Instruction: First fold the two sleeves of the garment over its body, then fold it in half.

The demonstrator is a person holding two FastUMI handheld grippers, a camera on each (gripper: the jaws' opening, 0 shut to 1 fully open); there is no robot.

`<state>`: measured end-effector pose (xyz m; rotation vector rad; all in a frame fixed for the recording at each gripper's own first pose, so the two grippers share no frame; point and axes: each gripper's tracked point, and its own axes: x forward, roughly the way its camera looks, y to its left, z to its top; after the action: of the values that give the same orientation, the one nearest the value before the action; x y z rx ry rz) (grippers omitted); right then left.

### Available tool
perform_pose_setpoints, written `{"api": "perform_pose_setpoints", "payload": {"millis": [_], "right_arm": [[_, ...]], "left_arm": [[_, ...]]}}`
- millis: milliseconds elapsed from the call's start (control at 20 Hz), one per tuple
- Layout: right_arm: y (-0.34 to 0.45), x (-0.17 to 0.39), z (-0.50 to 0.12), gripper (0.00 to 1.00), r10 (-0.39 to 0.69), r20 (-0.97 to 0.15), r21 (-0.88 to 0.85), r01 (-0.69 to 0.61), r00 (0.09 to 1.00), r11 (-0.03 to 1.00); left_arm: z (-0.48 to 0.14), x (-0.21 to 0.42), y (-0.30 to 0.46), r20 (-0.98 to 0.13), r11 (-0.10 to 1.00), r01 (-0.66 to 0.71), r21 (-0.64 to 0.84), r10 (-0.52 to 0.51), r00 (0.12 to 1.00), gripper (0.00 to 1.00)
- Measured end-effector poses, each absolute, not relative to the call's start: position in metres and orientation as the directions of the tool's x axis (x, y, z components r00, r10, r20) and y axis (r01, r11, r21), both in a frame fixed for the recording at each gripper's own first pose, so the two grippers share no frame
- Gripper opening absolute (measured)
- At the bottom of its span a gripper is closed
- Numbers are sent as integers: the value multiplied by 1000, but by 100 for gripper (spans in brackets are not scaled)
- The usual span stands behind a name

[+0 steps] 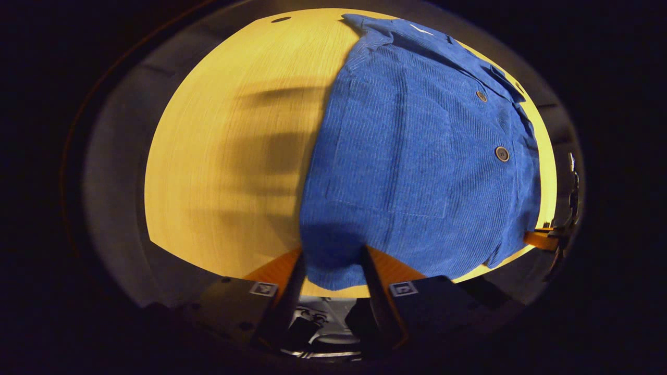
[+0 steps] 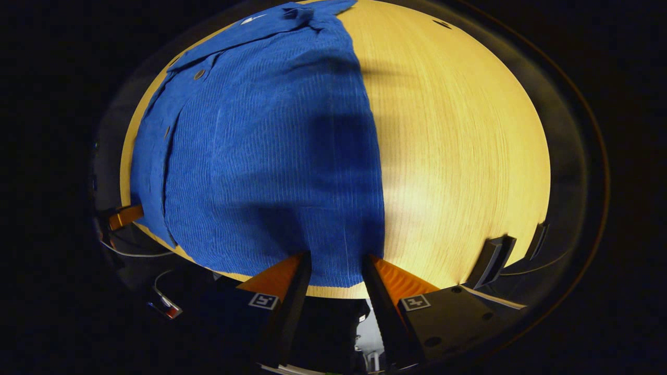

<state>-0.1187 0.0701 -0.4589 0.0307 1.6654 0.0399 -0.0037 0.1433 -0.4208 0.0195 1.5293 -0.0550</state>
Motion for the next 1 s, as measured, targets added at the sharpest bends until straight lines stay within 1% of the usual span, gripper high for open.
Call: {"api": "perform_pose_setpoints", "payload": {"millis": [50, 150, 200, 250, 300, 350, 400, 450, 550, 650, 750, 850, 950, 1000], "right_arm": [[74, -115, -462, 50, 74, -995, 71, 39, -63, 997], [76, -116, -457, 11, 100, -992, 96, 54, -78, 994], [76, -114, -457, 6, 115, -991, 109, 80, -74, 991], [79, -112, -459, 5, 128, -990, 120, 109, -68, 987], [79, -111, -456, 5, 138, -989, 133, 95, -48, 987], [78, -112, -457, 5, 139, -990, 136, 84, -32, 987], [80, -112, -456, 5, 142, -990, 140, 95, -13, 986], [82, -114, -451, 5, 153, -988, 150, 106, -16, 983], [87, -109, -439, 5, 172, -985, 172, 126, 18, 977], [90, -100, -423, 5, 192, -980, 198, 132, 53, 971], [91, -85, -403, 5, 205, -973, 218, 127, 105, 968], [95, -69, -378, 5, 227, -960, 248, 123, 164, 961], [98, -51, -352, 5, 234, -947, 264, 115, 220, 958], [100, -39, -337, 5, 235, -936, 271, 110, 261, 956]], "left_arm": [[-422, -3, 136, -998, 997, 72, -32, -35, 54, 50], [-424, -2, 130, -997, 993, 116, -5, -15, 81, 20], [-424, -3, 129, -994, 990, 143, -10, -25, 102, 5], [-424, -4, 125, -994, 989, 140, -47, -60, 92, 0], [-423, -9, 116, -985, 978, 147, -148, -159, 65, 0], [-422, -10, 114, -981, 975, 139, -173, -183, 67, 0], [-420, -11, 115, -980, 975, 139, -174, -185, 73, 0], [-418, -9, 115, -977, 973, 141, -185, -197, 82, 0], [-408, -7, 112, -967, 966, 141, -219, -234, 99, 0], [-399, -4, 112, -961, 962, 146, -230, -248, 120, 0], [-383, 3, 113, -956, 960, 157, -230, -253, 151, 0], [-363, 8, 111, -942, 953, 174, -249, -280, 185, 0], [-341, 20, 102, -921, 942, 206, -267, -312, 234, 0], [-326, 27, 96, -902, 932, 234, -275, -335, 273, 0]]}}
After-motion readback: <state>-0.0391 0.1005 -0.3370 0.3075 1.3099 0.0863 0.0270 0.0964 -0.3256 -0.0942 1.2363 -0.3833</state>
